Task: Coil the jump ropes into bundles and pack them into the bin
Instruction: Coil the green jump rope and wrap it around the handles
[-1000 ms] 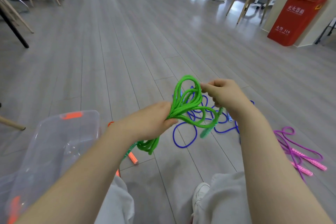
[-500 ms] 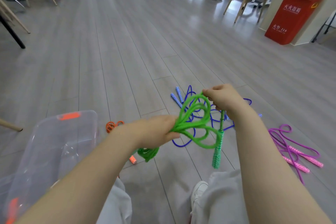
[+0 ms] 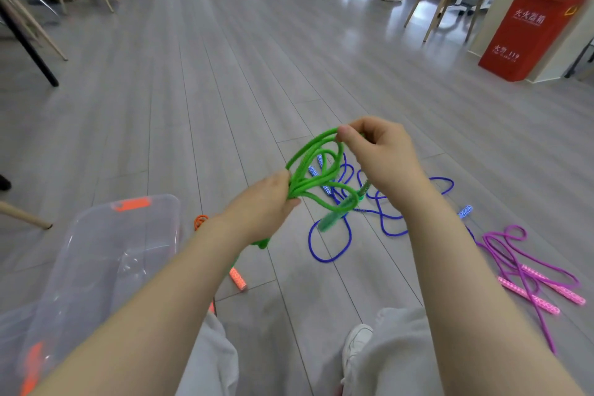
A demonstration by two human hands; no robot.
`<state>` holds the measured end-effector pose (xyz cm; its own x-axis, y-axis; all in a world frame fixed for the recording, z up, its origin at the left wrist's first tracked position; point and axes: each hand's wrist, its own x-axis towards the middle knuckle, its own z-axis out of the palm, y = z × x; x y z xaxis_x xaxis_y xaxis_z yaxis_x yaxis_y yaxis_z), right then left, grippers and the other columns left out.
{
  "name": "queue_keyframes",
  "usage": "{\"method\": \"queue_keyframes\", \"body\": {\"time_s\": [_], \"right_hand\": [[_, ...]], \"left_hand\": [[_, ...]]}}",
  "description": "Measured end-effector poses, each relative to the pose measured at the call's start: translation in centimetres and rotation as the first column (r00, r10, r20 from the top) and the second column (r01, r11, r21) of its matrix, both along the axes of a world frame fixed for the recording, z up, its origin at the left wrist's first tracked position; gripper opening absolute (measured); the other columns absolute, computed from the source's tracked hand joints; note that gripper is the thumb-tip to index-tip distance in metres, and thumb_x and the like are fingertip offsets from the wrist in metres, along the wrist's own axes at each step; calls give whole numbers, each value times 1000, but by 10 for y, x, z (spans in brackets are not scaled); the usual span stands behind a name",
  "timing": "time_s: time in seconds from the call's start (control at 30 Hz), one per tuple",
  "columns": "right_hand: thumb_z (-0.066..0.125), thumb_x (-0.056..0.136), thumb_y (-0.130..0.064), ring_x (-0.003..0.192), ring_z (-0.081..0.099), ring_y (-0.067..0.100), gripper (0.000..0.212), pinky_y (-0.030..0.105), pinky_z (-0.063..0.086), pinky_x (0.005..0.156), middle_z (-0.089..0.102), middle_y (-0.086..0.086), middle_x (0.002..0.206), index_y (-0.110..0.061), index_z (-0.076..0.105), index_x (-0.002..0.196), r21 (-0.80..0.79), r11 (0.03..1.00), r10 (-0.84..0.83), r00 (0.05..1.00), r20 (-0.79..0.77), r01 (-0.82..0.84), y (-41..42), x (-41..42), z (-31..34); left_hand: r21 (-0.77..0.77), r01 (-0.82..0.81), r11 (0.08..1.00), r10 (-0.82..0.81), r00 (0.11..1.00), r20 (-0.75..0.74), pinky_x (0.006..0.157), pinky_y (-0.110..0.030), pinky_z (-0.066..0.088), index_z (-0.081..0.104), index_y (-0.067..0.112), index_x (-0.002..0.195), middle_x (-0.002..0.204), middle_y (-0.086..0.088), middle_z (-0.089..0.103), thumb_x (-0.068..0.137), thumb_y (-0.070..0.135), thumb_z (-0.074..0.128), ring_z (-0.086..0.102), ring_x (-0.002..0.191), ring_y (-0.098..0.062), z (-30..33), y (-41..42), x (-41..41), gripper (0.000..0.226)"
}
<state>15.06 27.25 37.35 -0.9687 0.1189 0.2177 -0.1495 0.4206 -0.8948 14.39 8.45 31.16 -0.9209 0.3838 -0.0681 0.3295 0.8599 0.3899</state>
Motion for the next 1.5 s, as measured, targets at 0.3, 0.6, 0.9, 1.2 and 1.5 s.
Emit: {"method": "queue_keyframes", "body": {"time_s": [0.3, 0.6, 0.9, 1.2, 1.5], "right_hand": [[61, 94, -26, 46, 34, 5, 23, 20, 31, 50, 42, -14, 45, -23, 67, 72, -66, 995, -70, 997, 20, 71, 2, 0, 1], [63, 92, -28, 45, 33, 6, 22, 24, 30, 52, 46, -8, 53, -12, 70, 79, -59, 998, 19, 997, 79, -15, -20, 6, -7], [61, 94, -21, 49, 34, 9, 21, 19, 28, 46, 45, -4, 59, -6, 71, 84, -195, 938, 336, 896, 291, -288, -4, 14, 1], [57, 95, -14, 52, 25, 12, 17, 21, 19, 47, 43, -2, 57, -8, 73, 96, -331, 570, 751, 314, 581, -752, 16, 21, -13], [61, 91, -15, 54, 35, 11, 10, 20, 28, 47, 45, -2, 64, -14, 67, 83, 36, 765, 363, 477, 800, -643, 14, 8, -56]], "left_hand": [[287, -173, 942, 110, 969, 220, 65, -30, 52, 31, 22, 135, 85, -6, 67, 94, 32, 60, 65, 71, -15, 7, -1, -2, 51], [-172, -49, 984, 65, 994, 89, 77, -34, 44, 49, 11, 111, 106, -9, 62, 97, 37, 52, 60, 100, -31, -15, 4, -10, 30], [-380, -127, 916, 83, 988, -130, 75, -34, 43, 38, 6, 125, 119, -11, 63, 99, 27, 48, 62, 107, -33, -30, 12, -10, 34], [269, -301, 915, 257, 948, 185, 65, -32, 43, 51, 13, 106, 89, -8, 61, 93, 36, 61, 59, 80, -25, 10, -35, -28, 29], [233, 162, 959, -226, 932, 283, 68, -35, 51, 50, 31, 94, 80, 4, 60, 90, 29, 63, 57, 69, -12, 35, -20, 18, 13]]}}
